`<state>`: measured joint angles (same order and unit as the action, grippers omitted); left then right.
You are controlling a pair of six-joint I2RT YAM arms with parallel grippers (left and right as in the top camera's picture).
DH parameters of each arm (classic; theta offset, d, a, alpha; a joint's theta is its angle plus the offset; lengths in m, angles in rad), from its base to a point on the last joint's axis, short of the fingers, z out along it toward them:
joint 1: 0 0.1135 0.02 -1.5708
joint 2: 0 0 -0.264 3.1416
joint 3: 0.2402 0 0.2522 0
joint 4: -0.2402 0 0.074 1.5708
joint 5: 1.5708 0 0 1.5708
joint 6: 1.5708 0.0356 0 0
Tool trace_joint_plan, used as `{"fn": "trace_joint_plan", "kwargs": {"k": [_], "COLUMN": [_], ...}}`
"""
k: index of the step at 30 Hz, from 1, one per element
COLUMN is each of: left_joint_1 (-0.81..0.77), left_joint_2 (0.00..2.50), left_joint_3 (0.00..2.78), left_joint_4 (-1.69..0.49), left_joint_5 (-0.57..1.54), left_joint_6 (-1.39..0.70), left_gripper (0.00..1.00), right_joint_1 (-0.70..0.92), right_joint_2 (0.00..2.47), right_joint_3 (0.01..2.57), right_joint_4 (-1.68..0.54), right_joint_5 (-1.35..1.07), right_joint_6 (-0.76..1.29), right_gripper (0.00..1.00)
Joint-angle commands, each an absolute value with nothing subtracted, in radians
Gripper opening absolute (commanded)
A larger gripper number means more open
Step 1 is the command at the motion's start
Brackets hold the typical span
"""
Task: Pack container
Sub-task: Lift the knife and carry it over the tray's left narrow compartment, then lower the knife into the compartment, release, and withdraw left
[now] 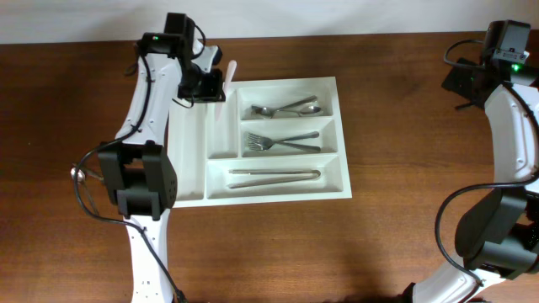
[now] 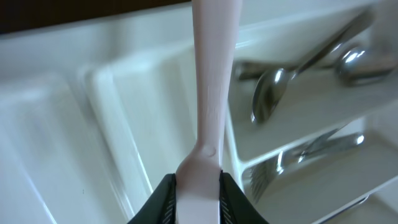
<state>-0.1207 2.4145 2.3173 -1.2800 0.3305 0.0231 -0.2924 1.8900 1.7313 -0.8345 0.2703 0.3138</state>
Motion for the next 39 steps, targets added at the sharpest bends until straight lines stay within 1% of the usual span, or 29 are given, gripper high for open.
{"fn": "trace_joint_plan", "kwargs": {"k": [1, 6, 11, 21, 22, 26, 28, 29, 30, 31, 32, 36, 39], "left_joint_1": [-0.123, -0.122, -0.122, -0.122, -0.122, -0.124, -0.125, -0.125, -0.125, -0.125, -0.125, -0.125, -0.115], "left_joint_2": [2.422, 2.422, 2.422, 2.422, 2.422, 2.422, 2.422, 2.422, 2.422, 2.422, 2.422, 2.422, 2.422], "left_joint_3": [2.341, 2.341, 2.341, 2.341, 2.341, 2.341, 2.341, 2.341, 2.341, 2.341, 2.341, 2.341, 2.341], "left_joint_4": [-1.32, -1.394, -1.45, -1.482, -1.481, -1.471, -1.465, -1.459, -1.455, -1.451, -1.446, -1.386, -1.382], "left_joint_5": [0.265, 0.263, 0.211, 0.205, 0.205, 0.205, 0.205, 0.208, 0.215, 0.219, 0.22, 0.22, 0.172], "left_joint_6": [0.037, 0.015, 0.015, 0.011, 0.011, 0.011, 0.011, 0.011, 0.011, 0.011, 0.011, 0.012, 0.095], "left_gripper": [0.02, 0.02, 0.02, 0.02, 0.05, 0.37, 0.57, 0.72, 0.82, 0.96, 0.99, 0.99, 0.99], "right_joint_1": [-0.295, -0.295, -0.295, -0.295, -0.295, -0.295, -0.295, -0.295, -0.295, -0.295, -0.295, -0.295, -0.295], "right_joint_2": [1.887, 1.887, 1.887, 1.887, 1.887, 1.887, 1.887, 1.887, 1.887, 1.887, 1.887, 1.887, 1.887], "right_joint_3": [1.737, 1.737, 1.737, 1.737, 1.737, 1.737, 1.737, 1.737, 1.737, 1.737, 1.737, 1.737, 1.737], "right_joint_4": [-0.834, -0.834, -0.834, -0.834, -0.834, -0.834, -0.834, -0.834, -0.834, -0.834, -0.834, -0.834, -0.834], "right_joint_5": [0.273, 0.273, 0.273, 0.273, 0.273, 0.273, 0.273, 0.273, 0.273, 0.273, 0.273, 0.273, 0.273], "right_joint_6": [0.315, 0.315, 0.315, 0.315, 0.315, 0.315, 0.315, 0.315, 0.315, 0.315, 0.315, 0.315, 0.315], "right_gripper": [0.99, 0.99, 0.99, 0.99, 0.99, 0.99, 0.99, 0.99, 0.99, 0.99, 0.99, 0.99, 0.99]}}
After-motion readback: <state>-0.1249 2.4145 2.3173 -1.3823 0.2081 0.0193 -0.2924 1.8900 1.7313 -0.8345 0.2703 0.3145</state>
